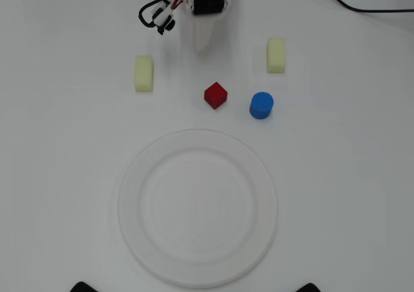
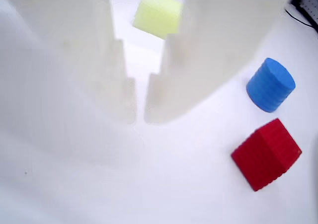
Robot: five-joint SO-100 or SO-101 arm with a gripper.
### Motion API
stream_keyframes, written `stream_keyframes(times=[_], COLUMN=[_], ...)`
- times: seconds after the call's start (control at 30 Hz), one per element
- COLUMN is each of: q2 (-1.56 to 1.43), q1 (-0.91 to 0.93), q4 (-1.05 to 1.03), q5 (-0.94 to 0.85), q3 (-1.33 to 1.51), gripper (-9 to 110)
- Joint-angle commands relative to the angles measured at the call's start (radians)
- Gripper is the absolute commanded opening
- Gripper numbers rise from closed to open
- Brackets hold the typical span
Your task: Grasp a blue block and put it in the dish.
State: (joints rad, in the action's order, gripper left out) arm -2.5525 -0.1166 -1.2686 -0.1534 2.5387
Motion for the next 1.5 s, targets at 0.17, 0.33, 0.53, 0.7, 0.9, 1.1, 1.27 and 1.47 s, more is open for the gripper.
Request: stream_keyframes(times=[0.17,0.33,0.53,0.7,0.9,1.1,1.27,1.47], q2=[0.469,0.658,0.741,0.876,1.063,1.138,1.170,1.181], q1=[-0.176,-0.291,-0.428,-0.449,-0.411,-0.400,-0.397,-0.397], q4=[0.009,0.009,0.012,0.015,0.015,0.043,0.043,0.041], q5=[0.023,0.041,0.063,0.051,0.020,-0.002,-0.008,-0.003], q3=[-0.422,-0.560,-0.621,-0.726,-0.867,-0.891,-0.913,-0.933], gripper=[16,24,27,26,25,24,16,0])
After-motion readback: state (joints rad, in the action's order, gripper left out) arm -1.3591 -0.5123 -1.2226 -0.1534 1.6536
